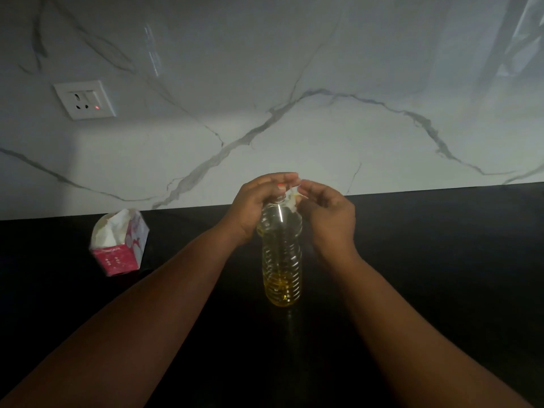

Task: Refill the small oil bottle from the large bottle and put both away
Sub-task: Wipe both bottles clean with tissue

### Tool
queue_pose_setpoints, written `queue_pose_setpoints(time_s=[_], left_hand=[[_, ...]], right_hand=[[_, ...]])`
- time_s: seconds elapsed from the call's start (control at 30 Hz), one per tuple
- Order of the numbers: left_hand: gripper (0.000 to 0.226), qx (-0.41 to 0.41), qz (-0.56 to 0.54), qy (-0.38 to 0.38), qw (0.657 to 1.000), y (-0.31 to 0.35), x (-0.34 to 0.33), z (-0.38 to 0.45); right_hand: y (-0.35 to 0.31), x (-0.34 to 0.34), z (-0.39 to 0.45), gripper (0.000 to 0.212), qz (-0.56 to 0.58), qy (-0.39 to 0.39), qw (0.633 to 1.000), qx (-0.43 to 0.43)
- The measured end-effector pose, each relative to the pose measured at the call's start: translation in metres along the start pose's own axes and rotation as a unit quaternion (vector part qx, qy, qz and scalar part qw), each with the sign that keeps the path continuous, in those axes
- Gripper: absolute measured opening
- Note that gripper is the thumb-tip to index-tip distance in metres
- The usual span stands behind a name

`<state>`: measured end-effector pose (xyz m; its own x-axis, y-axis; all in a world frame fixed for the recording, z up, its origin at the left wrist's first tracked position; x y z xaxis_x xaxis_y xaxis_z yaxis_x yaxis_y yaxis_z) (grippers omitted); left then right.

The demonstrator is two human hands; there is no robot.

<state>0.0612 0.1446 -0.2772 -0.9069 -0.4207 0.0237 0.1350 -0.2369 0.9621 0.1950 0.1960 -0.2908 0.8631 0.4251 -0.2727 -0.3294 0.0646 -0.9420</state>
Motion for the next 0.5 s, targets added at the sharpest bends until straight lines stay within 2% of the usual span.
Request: queue_pose_setpoints(time_s=[0.13,0.23,0.3,0.37,0.5], left_hand=[[0.031,-0.015,0.009,0.021,1.000,0.000,-0.002,0.003],[0.019,-0.020,0.026,0.042,0.999,-0.001,-0.005,0.000],[0.008,-0.011,0.028,0.064,0.997,-0.002,-0.005,-0.002],[0.011,-0.008,0.060,0.095,0.994,-0.004,-0.002,-0.002],[0.014,-0.017,0.077,0.102,0.992,0.000,-0.001,-0.002]], right_hand=[[-0.005,-0.017,-0.016,0.024,-0.210,-0.038,0.969,0.126],[0.009,-0.006,-0.024,0.022,-0.222,0.005,0.963,0.152],[0.028,0.007,-0.026,0.020,-0.189,0.028,0.975,0.116],[0.054,0.017,-0.029,0.020,-0.155,0.023,0.987,0.042],[0.103,0.035,-0.041,0.023,-0.188,0.000,0.981,-0.047]])
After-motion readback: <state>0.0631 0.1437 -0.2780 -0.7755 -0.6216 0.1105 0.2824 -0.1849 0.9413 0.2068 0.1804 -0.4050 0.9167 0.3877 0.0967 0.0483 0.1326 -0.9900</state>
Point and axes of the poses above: each hand's wrist, its own z-axis towards the middle knuckle, its own x-axis out of the back of the hand, y = z × x, the point moved 6 cm from there along z, towards the middle knuckle
